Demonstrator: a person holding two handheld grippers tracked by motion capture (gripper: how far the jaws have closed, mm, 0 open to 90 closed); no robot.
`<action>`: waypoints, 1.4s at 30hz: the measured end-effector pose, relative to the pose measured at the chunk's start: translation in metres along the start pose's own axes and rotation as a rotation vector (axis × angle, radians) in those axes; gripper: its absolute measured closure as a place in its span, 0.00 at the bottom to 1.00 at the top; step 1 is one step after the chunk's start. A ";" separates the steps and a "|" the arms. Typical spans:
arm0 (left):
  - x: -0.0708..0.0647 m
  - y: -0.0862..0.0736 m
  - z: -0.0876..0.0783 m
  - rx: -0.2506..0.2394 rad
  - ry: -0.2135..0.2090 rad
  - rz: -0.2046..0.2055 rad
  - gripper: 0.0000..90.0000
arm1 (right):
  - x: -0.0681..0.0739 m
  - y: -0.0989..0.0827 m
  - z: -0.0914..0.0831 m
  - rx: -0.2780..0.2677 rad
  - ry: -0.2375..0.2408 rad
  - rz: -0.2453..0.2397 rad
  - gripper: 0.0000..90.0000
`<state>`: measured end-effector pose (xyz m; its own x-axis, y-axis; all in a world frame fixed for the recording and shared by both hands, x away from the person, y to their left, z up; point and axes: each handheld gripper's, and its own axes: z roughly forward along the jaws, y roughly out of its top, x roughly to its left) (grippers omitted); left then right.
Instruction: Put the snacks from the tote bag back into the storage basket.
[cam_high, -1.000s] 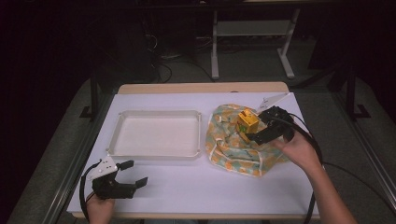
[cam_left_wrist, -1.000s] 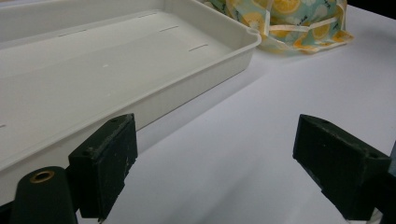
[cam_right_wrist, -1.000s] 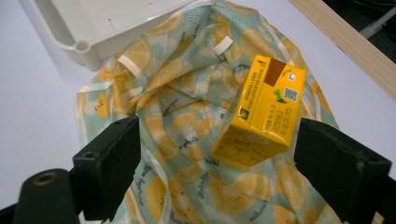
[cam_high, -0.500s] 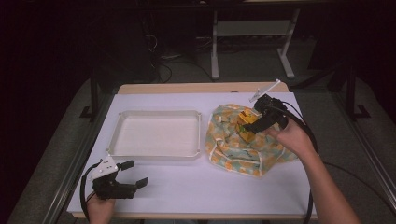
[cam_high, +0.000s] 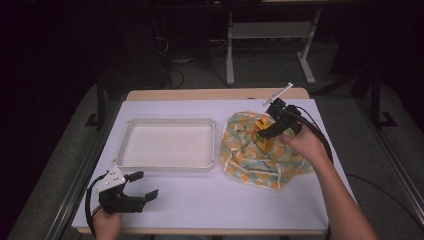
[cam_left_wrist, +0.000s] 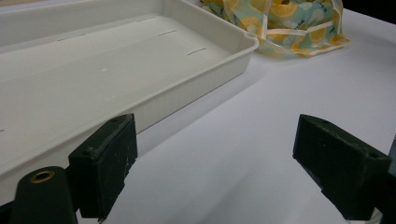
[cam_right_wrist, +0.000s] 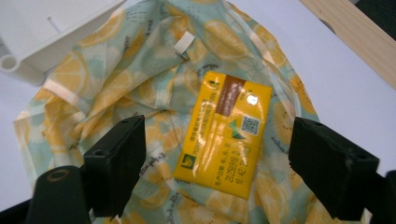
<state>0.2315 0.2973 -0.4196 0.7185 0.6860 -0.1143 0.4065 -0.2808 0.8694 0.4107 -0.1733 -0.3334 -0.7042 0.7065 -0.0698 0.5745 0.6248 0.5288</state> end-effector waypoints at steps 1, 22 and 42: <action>0.000 0.000 0.000 0.000 0.000 0.000 0.15 | 0.000 0.000 0.000 0.000 0.000 0.000 0.21; 0.002 0.000 -0.001 -0.008 -0.003 -0.012 0.15 | 0.003 0.007 0.022 0.075 -0.044 0.027 0.30; 0.002 0.000 -0.002 -0.017 0.002 -0.013 0.15 | 0.002 0.005 0.035 0.131 -0.056 0.063 0.45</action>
<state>0.2315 0.3001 -0.4187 0.7118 0.6912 -0.1250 0.4061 -0.2598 0.8761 0.4270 -0.1573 -0.3608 -0.6423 0.7612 -0.0891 0.6693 0.6137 0.4188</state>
